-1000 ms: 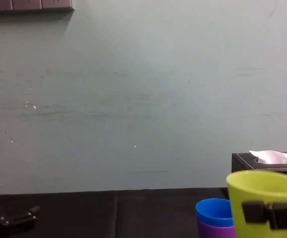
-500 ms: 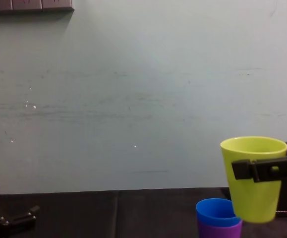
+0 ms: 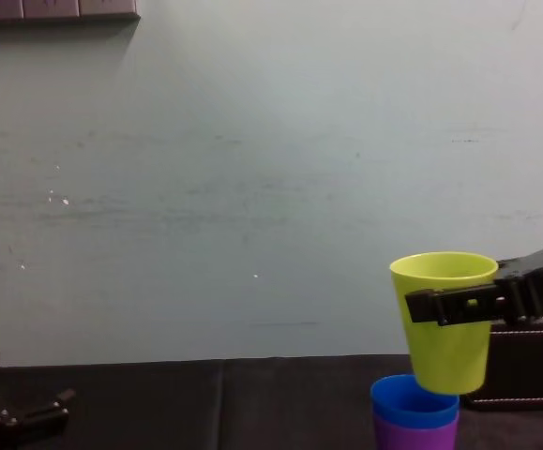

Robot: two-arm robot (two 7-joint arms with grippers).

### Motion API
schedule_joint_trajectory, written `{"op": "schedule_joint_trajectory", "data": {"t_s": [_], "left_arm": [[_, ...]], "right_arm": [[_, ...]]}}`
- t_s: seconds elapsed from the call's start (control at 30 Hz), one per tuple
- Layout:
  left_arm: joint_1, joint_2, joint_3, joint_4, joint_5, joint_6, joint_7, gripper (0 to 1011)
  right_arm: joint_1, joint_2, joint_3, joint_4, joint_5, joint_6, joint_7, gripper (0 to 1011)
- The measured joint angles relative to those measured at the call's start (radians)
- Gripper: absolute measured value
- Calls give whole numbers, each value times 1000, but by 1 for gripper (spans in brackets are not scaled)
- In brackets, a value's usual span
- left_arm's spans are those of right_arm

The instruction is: Stack the three plastic cups sequentially using one hand.

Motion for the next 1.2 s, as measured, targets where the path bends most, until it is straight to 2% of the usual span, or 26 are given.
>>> {"op": "schedule_joint_trajectory", "data": {"t_s": [0.3,0.67,1.2], "left_arm": [[0,0,0,0,0,0,0,1011],[0,0,0,0,0,0,0,1011],[0,0,0,0,0,0,0,1011]], "right_arm": [[45,-38,-27,66,-9,-10,23,743],[72,-60,-45,120,-28,-12,32,743],[97,-94,-69,222,-55,-78,71,743]]}}
